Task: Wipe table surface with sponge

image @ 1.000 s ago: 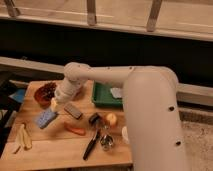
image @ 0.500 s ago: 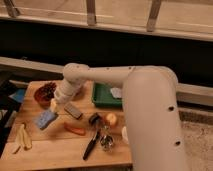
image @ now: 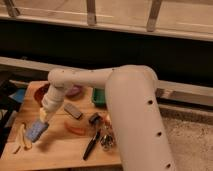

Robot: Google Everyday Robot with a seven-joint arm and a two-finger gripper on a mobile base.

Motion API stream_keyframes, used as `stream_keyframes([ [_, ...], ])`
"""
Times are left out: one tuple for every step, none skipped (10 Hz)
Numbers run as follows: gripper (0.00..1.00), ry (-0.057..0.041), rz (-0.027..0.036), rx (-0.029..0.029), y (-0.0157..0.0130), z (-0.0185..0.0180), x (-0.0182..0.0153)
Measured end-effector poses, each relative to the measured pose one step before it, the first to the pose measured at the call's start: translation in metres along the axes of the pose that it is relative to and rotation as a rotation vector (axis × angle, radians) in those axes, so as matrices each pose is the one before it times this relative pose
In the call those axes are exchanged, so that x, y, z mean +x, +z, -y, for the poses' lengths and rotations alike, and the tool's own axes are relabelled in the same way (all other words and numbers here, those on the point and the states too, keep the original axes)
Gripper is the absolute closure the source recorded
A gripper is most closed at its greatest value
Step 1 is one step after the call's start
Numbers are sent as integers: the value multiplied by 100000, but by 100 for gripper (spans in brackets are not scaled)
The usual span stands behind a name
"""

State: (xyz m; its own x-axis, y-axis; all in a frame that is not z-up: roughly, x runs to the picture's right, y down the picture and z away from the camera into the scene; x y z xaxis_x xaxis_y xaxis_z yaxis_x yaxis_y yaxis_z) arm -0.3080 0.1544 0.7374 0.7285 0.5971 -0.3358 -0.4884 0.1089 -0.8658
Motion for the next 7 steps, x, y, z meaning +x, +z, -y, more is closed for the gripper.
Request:
stream_keyframes([
  [100, -1903, -3228, -290, 1119, -561, 232],
  [100, -750, -1854, -197, 706, -111, 143],
  [100, -634, -2096, -3, 988, -62, 213],
  [100, 73, -1555, 324, 830, 428, 169],
  [100, 643, -801, 347, 336, 595, 160],
  [100, 1642, -1772, 1204, 557, 1157, 272],
  [100, 1082, -862, 854, 268, 580, 126],
])
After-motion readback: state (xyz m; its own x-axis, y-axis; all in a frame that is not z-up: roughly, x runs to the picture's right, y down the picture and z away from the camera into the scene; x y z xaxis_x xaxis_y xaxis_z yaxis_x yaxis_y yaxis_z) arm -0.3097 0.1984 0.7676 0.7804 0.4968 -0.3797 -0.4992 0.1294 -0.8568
